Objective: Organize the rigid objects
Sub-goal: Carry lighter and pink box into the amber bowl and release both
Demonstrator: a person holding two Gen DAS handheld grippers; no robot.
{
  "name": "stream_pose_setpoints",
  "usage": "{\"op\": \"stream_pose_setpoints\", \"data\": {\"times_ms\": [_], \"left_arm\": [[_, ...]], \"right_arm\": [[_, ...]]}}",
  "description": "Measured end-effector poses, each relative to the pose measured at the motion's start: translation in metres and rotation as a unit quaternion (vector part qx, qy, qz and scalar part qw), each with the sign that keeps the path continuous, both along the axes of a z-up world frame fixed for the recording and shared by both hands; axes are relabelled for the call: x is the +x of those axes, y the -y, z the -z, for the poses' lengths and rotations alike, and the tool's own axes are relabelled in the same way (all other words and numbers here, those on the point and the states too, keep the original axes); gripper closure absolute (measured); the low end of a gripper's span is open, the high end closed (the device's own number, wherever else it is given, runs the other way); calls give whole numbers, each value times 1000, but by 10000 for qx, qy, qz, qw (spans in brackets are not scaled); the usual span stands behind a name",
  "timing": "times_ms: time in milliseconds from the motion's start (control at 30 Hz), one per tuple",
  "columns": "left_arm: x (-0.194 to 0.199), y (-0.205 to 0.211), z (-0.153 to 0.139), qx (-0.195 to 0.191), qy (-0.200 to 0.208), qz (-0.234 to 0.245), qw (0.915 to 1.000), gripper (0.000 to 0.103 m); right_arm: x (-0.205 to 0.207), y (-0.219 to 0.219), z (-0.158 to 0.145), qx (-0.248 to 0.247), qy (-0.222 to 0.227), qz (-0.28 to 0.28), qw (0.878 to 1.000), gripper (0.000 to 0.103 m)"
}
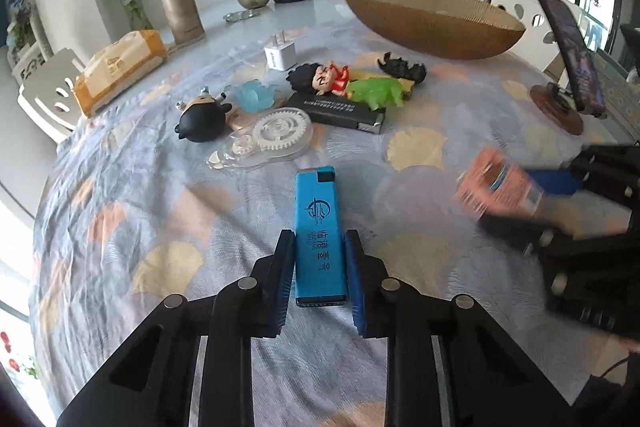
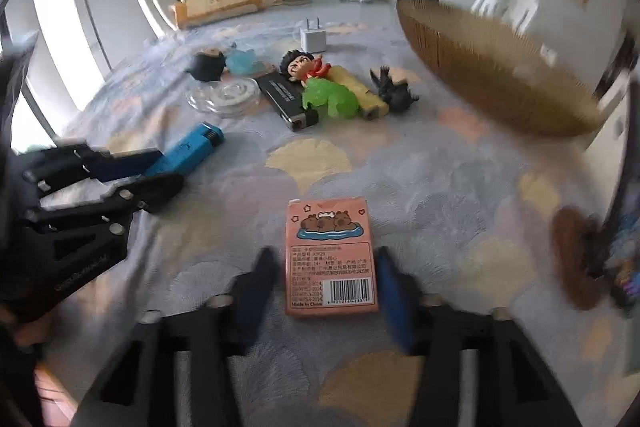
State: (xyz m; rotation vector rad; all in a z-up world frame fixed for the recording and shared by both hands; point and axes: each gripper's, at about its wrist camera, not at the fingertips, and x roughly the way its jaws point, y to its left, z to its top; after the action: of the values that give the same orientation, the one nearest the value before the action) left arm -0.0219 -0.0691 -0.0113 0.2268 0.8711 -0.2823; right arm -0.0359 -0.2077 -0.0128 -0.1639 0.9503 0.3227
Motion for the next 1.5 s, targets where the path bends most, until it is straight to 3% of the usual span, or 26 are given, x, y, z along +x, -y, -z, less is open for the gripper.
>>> {"op": "stream_pose_setpoints", "data": {"times_ms": [67,200,433,600,700,800,900,1033,1133,1200,1333,1400,1467,1500], "left_arm": [[-4,-1,-6,-89,78,24,9999,82],[-9,-2,-27,-311,282,88,9991,82],[-2,8,-84,-655,887,346,9933,82],[33,41,-142,-1243,1287,706,9813,82],[66,67,-164,-1615,1245,883,9750,82],[100,91,-161,-1725,1042,945,9749,82],[138,116,-131,-1839,434,972,9772,82],[166,132,-94,-1914,-75,780,9784,82],[174,134,-81,-1929,-232,656,9787,79],[175,131,-81,-1899,-281,567,9798,66],[158,96,-101,-2169,-63,497,9749,59],[144,73,-113,-2227,163,355,9741,57],[129,51,-123,-2234,365,259,9737,48],[115,36,-129,-2267,510,173,9725,38]], "right_arm": [[-1,-2,0,293,-98,-102,9995,64],[0,1,-13,356,49,-40,9993,64],[10,31,-75,734,624,342,9948,64],[29,67,-125,973,1173,998,9833,64],[46,89,-146,1120,1407,1510,9720,64],[70,115,-146,1299,1224,2066,9620,64],[98,134,-128,1500,700,2378,9571,64],[118,138,-110,1192,380,2631,9566,64],[126,142,-101,1096,196,2655,9577,63],[131,143,-98,1088,105,2663,9577,62],[122,138,-104,1226,311,2490,9602,55],[113,119,-113,1259,491,2143,9674,43],[102,95,-121,1168,674,1830,9738,39],[98,85,-124,1118,726,1685,9766,39]]}}
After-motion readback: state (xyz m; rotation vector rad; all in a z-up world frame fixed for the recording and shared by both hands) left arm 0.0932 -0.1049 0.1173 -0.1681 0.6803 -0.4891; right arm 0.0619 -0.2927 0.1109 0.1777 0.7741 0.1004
